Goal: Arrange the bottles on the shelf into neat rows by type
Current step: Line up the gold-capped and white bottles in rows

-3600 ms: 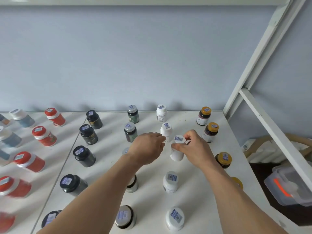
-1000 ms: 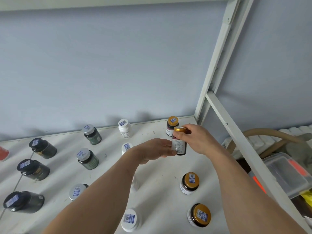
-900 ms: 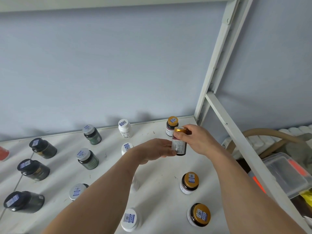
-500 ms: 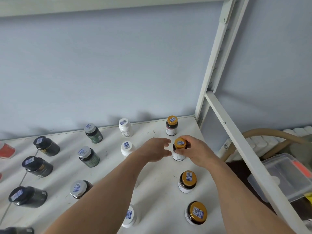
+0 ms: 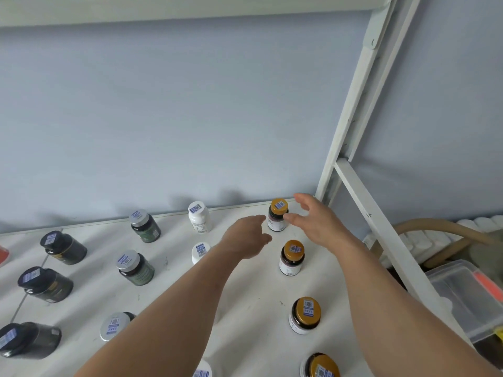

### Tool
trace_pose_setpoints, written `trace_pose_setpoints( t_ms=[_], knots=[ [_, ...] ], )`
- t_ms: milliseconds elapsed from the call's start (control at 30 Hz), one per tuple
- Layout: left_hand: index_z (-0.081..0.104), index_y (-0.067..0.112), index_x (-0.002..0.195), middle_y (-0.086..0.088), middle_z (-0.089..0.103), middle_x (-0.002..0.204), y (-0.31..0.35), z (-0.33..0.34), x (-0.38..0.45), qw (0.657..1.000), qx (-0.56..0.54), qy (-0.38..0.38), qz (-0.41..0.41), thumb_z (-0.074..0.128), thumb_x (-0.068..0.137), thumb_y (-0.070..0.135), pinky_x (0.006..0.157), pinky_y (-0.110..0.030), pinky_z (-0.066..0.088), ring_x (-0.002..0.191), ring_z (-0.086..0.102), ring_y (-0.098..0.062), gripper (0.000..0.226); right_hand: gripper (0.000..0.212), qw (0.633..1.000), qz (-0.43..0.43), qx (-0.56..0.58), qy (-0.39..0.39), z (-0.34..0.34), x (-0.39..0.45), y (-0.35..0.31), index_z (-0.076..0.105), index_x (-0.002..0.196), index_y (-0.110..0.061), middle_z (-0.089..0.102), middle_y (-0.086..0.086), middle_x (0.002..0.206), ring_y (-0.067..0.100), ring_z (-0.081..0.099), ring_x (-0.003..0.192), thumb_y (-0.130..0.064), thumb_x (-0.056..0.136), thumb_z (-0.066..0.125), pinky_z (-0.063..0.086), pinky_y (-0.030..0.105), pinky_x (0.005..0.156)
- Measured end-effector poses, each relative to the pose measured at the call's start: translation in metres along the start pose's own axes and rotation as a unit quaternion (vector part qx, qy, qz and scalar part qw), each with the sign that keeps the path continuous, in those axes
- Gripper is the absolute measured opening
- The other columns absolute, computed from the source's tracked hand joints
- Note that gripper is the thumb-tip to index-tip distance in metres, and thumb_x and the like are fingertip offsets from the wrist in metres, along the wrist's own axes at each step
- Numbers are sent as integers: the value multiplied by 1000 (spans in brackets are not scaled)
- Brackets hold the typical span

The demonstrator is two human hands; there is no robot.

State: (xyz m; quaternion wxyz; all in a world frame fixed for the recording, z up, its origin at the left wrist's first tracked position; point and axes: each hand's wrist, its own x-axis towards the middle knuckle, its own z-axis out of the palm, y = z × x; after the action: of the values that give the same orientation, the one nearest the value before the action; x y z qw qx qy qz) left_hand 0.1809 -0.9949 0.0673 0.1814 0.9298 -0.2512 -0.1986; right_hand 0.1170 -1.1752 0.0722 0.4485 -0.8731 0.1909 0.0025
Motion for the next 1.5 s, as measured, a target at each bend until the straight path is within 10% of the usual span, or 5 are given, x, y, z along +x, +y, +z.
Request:
trace_pose_setpoints(
  t_ms=[400, 633, 1500],
  knots=[
    [29, 22, 149, 2, 41, 149, -13, 7, 41, 993, -87, -66, -33, 59, 91, 31, 104, -32, 39, 133, 42, -20, 66, 49, 997, -7, -53, -49, 16, 42, 2, 46, 126, -41, 59, -9, 112, 12, 56, 104, -44, 83, 70, 46, 26, 80],
    [58, 27, 127, 7, 64, 122, -5, -9, 49, 969, -205, -138, -11, 68, 81, 19, 95, -33, 46, 112, 57, -15, 47, 41, 1000, -19, -23, -1, 1, 38, -16, 51, 115, -40, 58, -18, 99, 7, 57, 94, -53, 79, 68, 43, 20, 68],
    [60, 31, 128, 13, 64, 125, -9, -23, 51, 931, -274, -241, 23, 67, 87, 19, 111, -35, 29, 123, 51, -11, 43, 51, 998, 9, -44, 31, -5, 27, -32, 52, 125, -26, 60, -1, 116, 20, 60, 98, -55, 84, 62, 50, 29, 73]
  ],
)
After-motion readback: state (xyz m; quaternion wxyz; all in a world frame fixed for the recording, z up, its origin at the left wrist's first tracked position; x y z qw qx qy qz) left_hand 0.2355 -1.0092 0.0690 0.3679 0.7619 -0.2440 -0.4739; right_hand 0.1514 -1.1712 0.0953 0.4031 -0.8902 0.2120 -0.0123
